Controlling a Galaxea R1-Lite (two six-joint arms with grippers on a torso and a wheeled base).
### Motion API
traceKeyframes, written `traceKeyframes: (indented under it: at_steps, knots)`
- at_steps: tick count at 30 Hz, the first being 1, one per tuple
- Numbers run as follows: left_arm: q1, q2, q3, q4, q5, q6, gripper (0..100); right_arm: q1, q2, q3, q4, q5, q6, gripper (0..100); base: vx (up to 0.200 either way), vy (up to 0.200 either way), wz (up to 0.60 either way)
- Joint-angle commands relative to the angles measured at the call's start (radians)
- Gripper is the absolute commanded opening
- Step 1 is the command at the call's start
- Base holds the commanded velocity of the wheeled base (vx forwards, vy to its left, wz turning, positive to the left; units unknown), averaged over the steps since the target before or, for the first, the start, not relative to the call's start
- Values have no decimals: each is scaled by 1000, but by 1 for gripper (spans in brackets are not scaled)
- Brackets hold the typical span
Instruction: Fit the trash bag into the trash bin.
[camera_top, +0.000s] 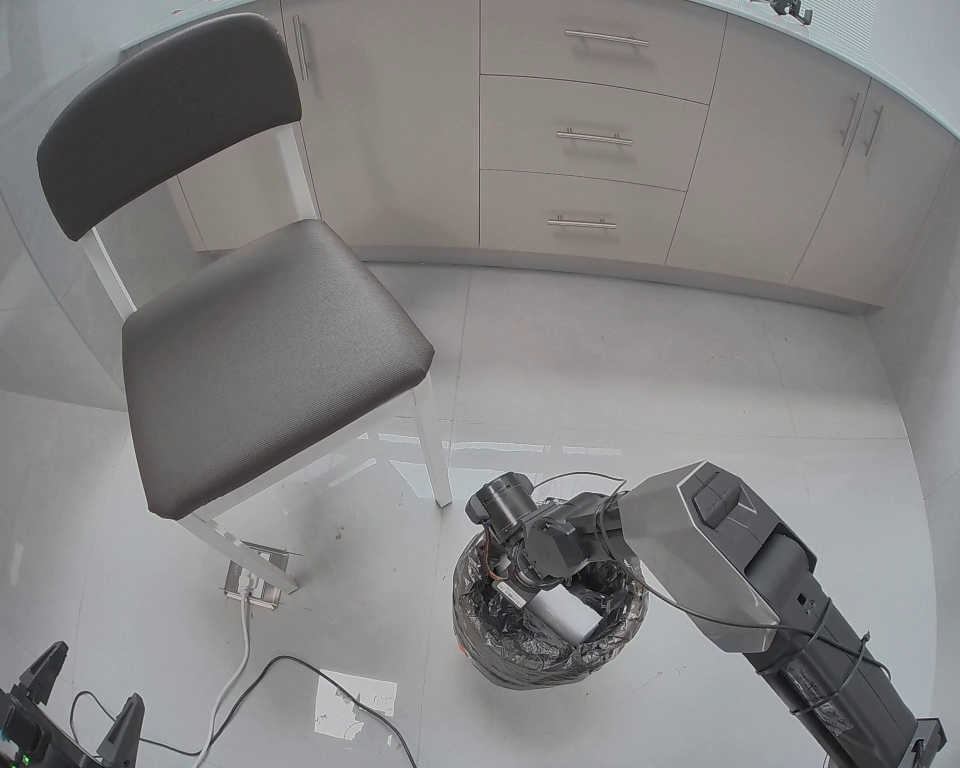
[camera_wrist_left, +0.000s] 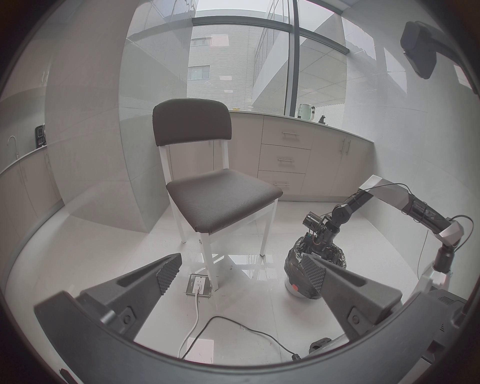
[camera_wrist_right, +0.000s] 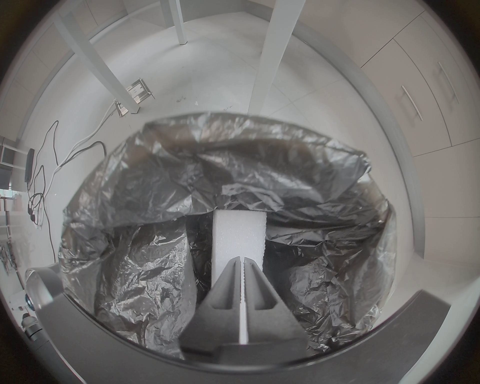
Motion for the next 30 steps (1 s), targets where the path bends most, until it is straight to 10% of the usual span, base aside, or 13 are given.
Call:
traceKeyframes:
  at_steps: [1,30]
  knots:
    - [-1,1,18,0,0,0,100,-12,32,0,-6,0,0,0,0,0,0]
    - [-1,1,18,0,0,0,100,-25,125,0,-103,-9,45,0,0,0,0]
